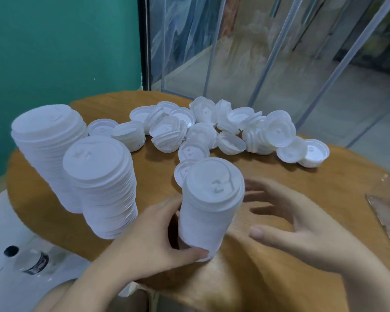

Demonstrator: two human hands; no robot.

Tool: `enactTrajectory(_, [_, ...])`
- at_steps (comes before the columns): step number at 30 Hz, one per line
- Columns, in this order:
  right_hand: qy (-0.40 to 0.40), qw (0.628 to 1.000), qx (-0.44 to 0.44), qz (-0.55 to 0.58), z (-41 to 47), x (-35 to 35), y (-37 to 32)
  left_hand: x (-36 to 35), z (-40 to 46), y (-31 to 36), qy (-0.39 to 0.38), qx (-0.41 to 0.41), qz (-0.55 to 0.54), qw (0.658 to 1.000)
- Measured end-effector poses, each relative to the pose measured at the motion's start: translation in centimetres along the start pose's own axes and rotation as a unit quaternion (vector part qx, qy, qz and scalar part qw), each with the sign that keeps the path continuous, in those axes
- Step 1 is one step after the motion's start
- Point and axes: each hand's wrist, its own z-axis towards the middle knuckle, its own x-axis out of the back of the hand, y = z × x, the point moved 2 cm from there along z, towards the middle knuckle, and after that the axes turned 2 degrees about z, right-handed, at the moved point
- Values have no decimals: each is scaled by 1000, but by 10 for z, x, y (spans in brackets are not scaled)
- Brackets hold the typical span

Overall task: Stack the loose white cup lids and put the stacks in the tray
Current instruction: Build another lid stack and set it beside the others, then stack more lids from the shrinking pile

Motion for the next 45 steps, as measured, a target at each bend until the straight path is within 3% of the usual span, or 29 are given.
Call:
enactTrajectory(4, [-23,994,-95,-54,-24,-46,38,2,-2,3,-53,-3,15,998])
enactTrajectory(12, [198,975,-88,-57,-43,-82,53,-35,8,11,-58,3,-70,996])
enactTrajectory(16, [254,958,-121,-57,-64,-61,63,-64,25,26,-74,-1,-90,993])
enactTrajectory(34, [352,907,-219,-75,-158,51,142,-214,103,133,-84,-57,-26,995])
enactTrajectory(42, [278,908,-269,-158,-185,65,135,-198,99,117,-107,-24,56,992])
enactTrajectory(45, [297,903,-255,-177,-195,53,124,-158,76,90,-79,1,88,993])
